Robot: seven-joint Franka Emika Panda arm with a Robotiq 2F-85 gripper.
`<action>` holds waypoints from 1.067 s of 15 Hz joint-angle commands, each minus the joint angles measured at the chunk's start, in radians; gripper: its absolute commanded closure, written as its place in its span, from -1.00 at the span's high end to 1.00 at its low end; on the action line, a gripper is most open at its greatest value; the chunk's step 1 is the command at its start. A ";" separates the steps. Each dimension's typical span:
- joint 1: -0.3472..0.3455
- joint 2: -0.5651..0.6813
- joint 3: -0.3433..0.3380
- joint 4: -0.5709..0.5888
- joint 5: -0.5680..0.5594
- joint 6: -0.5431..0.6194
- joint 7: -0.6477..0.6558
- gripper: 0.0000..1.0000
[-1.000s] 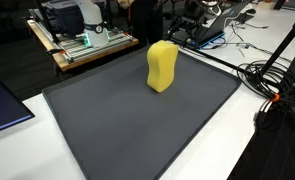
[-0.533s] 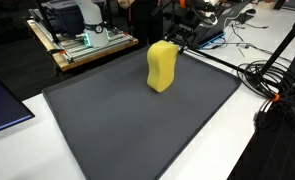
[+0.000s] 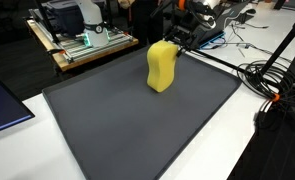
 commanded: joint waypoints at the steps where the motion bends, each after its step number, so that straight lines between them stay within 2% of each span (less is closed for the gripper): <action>1: 0.019 0.009 -0.018 0.019 -0.013 -0.024 -0.024 0.47; 5: 0.020 0.008 -0.018 0.018 -0.015 -0.027 -0.032 -0.12; 10: 0.021 0.006 -0.016 0.022 -0.008 -0.034 -0.044 -0.73; 13: 0.020 0.005 -0.015 0.019 -0.005 -0.033 -0.047 -0.86; 15: 0.019 0.004 -0.015 0.017 -0.006 -0.032 -0.049 -0.81; 16: 0.019 0.004 -0.015 0.016 -0.006 -0.030 -0.049 -0.85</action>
